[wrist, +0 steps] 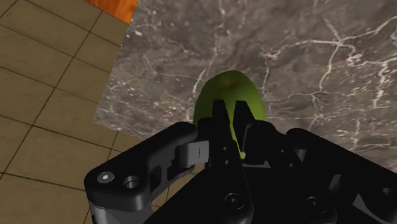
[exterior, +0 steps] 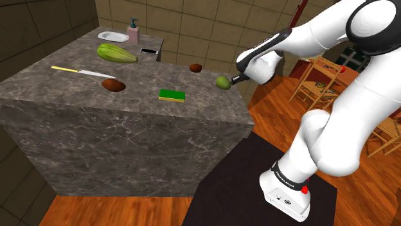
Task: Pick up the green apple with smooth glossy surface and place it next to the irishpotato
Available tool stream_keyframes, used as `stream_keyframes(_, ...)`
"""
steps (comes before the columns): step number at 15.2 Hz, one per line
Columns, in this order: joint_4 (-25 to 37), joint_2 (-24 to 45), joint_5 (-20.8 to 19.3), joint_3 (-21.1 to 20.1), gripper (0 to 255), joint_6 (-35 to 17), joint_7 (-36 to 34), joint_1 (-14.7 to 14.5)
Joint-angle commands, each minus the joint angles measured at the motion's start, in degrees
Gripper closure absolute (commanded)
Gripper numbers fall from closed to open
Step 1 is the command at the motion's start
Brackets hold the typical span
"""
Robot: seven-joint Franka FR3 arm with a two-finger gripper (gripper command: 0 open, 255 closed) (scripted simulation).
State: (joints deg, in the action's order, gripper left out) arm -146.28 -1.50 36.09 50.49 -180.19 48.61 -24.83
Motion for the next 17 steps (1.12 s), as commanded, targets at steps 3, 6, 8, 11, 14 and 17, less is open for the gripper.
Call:
stream_keyframes(3, -1.27, -3.85, -28.74, -9.1, 255, 1.97, -22.99, 13.04)
stream_keyframes(6, 3.19, -1.63, 13.85, 19.15, 0, 4.67, 17.45, -19.13)
stream_keyframes(8, 6.49, -4.78, 26.28, 52.64, 0, 9.15, 34.14, -50.52)
stream_keyframes(11, 5.02, -14.07, 6.73, 53.38, 0, 1.33, 20.34, -51.22)
stream_keyframes(14, 6.3, -16.66, 4.52, 60.68, 0, -0.87, 19.16, -58.98)
stream_keyframes(17, 7.05, -18.0, 3.56, 63.86, 0, -1.9, 18.68, -62.4)
